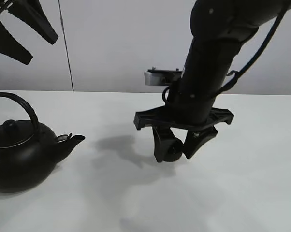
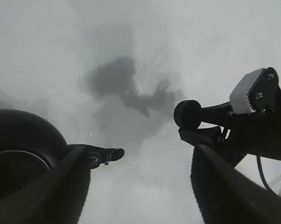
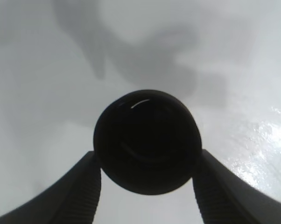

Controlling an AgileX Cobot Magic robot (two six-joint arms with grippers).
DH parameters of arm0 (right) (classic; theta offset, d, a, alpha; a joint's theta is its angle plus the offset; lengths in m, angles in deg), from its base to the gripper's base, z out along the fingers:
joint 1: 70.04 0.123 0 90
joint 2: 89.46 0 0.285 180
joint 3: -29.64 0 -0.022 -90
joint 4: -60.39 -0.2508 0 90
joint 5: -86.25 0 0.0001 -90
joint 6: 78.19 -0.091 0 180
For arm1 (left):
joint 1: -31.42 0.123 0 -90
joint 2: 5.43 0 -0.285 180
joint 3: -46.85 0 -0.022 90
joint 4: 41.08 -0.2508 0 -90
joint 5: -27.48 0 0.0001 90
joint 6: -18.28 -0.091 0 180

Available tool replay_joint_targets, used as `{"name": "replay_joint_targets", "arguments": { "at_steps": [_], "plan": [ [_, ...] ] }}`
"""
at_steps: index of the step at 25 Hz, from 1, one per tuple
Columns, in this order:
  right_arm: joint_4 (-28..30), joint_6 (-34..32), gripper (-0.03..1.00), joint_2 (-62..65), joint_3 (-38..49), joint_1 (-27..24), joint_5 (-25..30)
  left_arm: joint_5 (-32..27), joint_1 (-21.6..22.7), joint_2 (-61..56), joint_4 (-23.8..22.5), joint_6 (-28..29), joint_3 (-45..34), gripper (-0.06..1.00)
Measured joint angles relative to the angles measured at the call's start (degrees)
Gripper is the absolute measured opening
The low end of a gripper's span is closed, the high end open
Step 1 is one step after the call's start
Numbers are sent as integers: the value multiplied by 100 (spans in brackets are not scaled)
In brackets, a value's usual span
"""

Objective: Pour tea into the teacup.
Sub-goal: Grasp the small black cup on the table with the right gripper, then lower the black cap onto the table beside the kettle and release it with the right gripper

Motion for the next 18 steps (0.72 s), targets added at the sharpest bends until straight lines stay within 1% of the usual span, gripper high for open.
{"name": "replay_joint_targets", "arguments": {
  "at_steps": [2,5,9,14,18],
  "plan": [
    [-22,0,39,12,-230,100,66,17,0,0,0,0,0,46],
    [-24,5,39,12,-496,385,87,43,0,0,0,0,0,46],
    [-46,16,39,12,-605,763,47,80,0,0,0,0,0,46],
    [-64,16,39,-204,-611,1054,-162,81,0,0,0,0,0,46],
    [-103,16,39,-522,-611,1129,-440,81,0,0,0,0,0,46]
  ]
}}
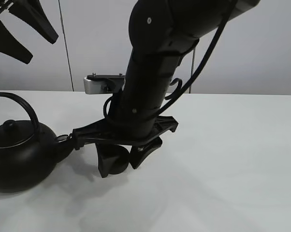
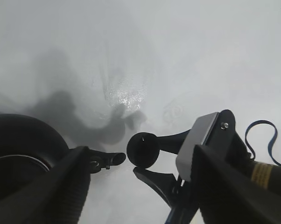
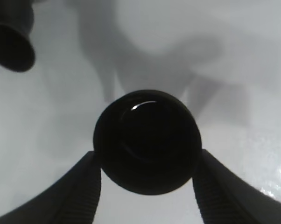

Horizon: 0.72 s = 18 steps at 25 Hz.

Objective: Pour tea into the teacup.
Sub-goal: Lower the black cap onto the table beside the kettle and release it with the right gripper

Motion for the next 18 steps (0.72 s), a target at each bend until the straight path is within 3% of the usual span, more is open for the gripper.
{"name": "replay_joint_targets", "arguments": {
  "at_steps": [6,14,18],
  "plan": [
    [44,-13,39,-343,0,0,-382,12,0,0,0,0,0,46],
    [44,-12,39,-406,0,0,-456,13,0,0,0,0,0,46],
    [19,-12,45,-406,0,0,-451,13,0,0,0,0,0,46]
  ]
}}
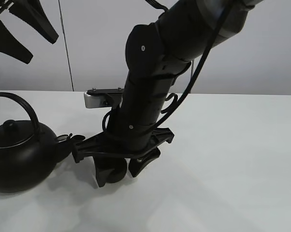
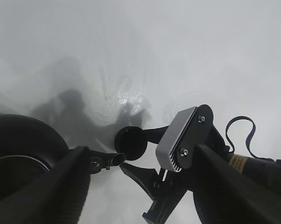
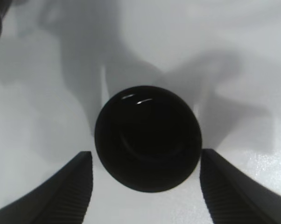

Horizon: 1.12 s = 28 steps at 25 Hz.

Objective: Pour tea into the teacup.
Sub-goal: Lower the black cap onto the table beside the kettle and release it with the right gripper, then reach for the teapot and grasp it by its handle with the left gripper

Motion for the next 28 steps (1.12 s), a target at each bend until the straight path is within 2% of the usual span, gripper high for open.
{"name": "replay_joint_targets", "arguments": {
  "at_steps": [4,11,19,23,28],
  "plan": [
    [-5,0,48,0,0,0,30,0,0,0,0,0,0,46],
    [-54,0,48,78,0,0,82,0,0,0,0,0,0,46],
    [-18,-4,48,748,0,-79,207,5,0,0,1,0,0,46],
    [112,-28,48,1148,0,-424,436,41,0,0,1,0,0,46],
    [548,-96,48,1821,0,-1159,726,138,0,0,1,0,0,46]
  ]
}}
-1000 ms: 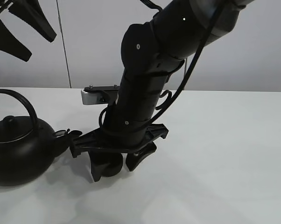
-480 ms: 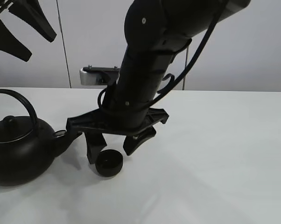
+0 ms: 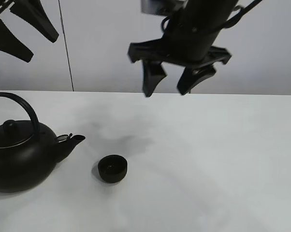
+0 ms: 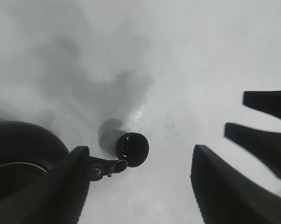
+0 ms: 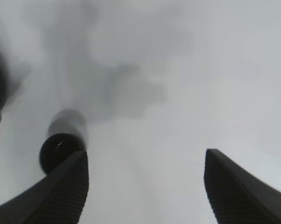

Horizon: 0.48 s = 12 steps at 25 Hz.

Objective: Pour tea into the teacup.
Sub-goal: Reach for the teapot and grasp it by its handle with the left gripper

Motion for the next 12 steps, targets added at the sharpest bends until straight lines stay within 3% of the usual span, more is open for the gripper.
{"name": "replay_joint_targets", "arguments": {
  "at_steps": [5,12],
  "plan": [
    [596,-40,48,727,0,-1022,203,38,0,0,0,0,0,46],
    [1609,-28,48,1745,0,-2945,846,39,0,0,0,0,0,46]
  ]
}}
